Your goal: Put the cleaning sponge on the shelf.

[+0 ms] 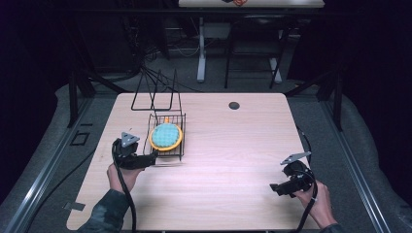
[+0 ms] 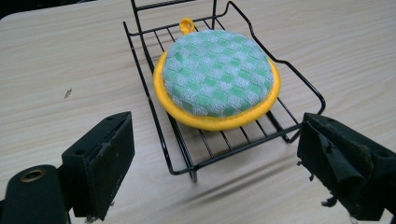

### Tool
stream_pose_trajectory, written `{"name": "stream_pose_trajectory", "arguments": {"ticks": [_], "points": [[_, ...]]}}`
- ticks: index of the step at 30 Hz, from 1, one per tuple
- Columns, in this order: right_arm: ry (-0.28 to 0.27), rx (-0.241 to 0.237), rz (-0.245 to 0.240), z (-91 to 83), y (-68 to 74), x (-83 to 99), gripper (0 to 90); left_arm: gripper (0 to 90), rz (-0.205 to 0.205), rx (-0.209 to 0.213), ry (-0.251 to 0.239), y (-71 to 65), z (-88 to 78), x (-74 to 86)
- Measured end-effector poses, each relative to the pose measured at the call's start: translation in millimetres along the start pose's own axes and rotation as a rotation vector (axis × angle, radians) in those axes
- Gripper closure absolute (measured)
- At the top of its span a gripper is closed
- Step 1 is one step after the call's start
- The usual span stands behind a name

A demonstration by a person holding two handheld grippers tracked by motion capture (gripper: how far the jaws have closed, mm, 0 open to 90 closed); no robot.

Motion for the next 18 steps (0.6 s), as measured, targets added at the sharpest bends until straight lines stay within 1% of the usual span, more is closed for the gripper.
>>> {"name": "stream_pose_trajectory", "arguments": {"ticks": [1,4,5,6,8,9,13,18], "points": [[0.0,0.0,0.0,-0.1,0.1,-0.1,10.3,10.3,0.006,0.001,0.004,-0.5,-2.2,2.0],[-0.001,0.0,0.0,-0.2,0.1,-0.1,10.3,9.2,0.007,0.006,0.019,-2.2,-8.2,9.3],[-0.001,0.001,-0.003,0.0,0.0,0.0,10.3,8.9,-0.001,0.003,0.015,-3.0,-10.1,12.0],[-0.001,0.001,-0.002,-0.1,0.0,0.0,10.3,8.6,0.003,0.004,0.025,-3.0,-12.5,14.8],[-0.001,0.003,-0.002,0.2,-0.3,0.1,10.3,7.4,-0.007,0.007,0.043,-4.0,-15.2,21.6],[0.0,0.003,-0.002,0.3,-0.4,0.2,10.4,6.7,-0.005,0.007,0.056,-3.7,-16.7,25.1],[-0.001,-0.004,0.001,-0.2,-0.5,0.0,10.4,4.0,-0.019,-0.001,0.086,-1.3,-23.7,37.3],[-0.002,0.003,-0.002,0.1,0.0,-0.1,10.6,1.7,-0.032,0.008,0.14,2.5,-29.5,53.4]]}}
Point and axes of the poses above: each handheld gripper's, and its own axes: z roughly forward along the jaws, x roughly out of its underside, y roughly to its left, the point moved 3 cm from there along z, roughly forward along the jaws, and after that the axes turned 15 degrees about x, right-handed, at the moved point
